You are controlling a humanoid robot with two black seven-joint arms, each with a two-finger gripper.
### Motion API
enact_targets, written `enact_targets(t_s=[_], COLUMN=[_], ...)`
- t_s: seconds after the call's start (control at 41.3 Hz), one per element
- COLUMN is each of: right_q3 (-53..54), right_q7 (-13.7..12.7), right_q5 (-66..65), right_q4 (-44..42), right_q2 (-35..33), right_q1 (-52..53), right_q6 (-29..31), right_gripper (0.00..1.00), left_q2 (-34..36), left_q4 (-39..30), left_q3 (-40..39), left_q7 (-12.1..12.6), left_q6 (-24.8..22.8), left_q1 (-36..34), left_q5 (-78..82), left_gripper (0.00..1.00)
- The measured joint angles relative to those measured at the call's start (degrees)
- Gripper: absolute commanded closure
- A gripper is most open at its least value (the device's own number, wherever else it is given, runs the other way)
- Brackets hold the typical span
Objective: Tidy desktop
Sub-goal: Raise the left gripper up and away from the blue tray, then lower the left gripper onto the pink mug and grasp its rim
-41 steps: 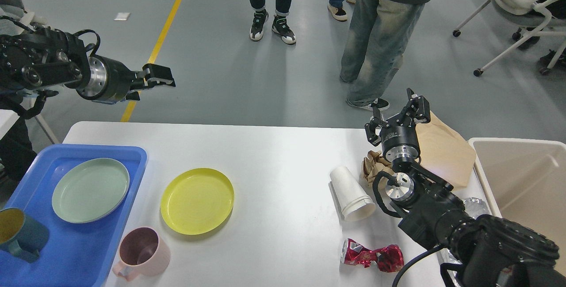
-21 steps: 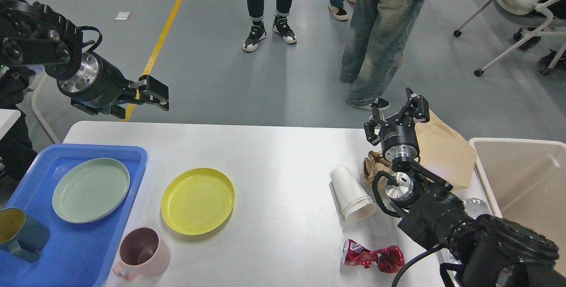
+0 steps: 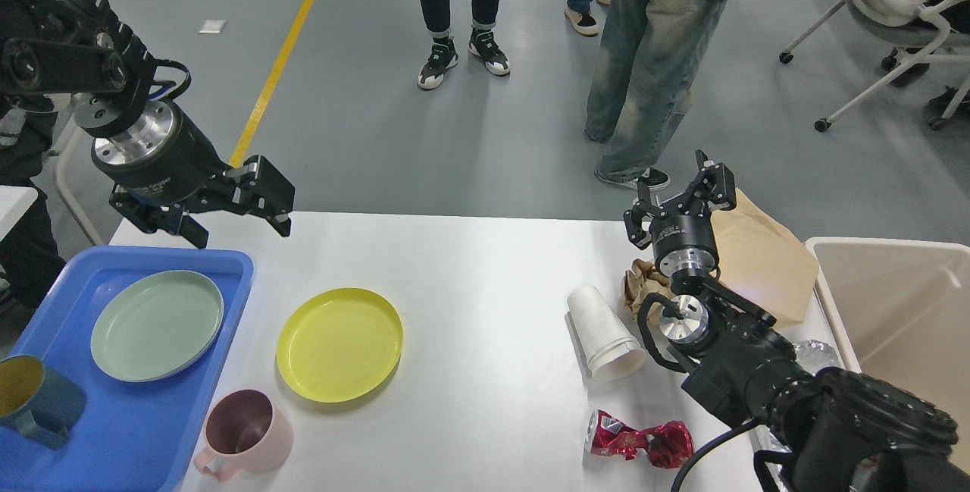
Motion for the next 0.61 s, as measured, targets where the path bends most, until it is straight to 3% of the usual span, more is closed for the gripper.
enact_targets(t_s=[0.145,0.315,0.436,0.485,0.606], right_q3=[0.0,0.0,0.0,0.0,0.0], right_q7=[0.0,0.0,0.0,0.0,0.0], right_q5=[0.0,0.0,-0.01,0.0,0.0], right_q4=[0.0,0.07,0.07,0.06,0.04], right_q2=[0.07,0.09,0.08,0.08,0.08], right_q1=[-0.01,-0.02,-0.02,-0.02,-0.02], right_q6=[0.0,0.0,0.0,0.0,0.0], right_gripper=[0.0,0.0,0.0,0.0,0.0], left_q2=[-0.76,-3.07,-3.47,-3.29,-3.08], left_q4=[-0.06,-1.1,-3.52,-4.1,-4.45], left_q3=[0.17,0.32,0.76,0.78,0.74], left_q7=[0.79,1.03,3.02,6.02,10.2], left_q6=[-4.48,-4.16,0.96,5.68,13.37], left_q1=[2.75,8.96,11.94,14.02,17.79], left_q5=[1.52,8.3,10.36,10.53,10.57], left_gripper=[0.04,0.05,0.05,0.05,0.05])
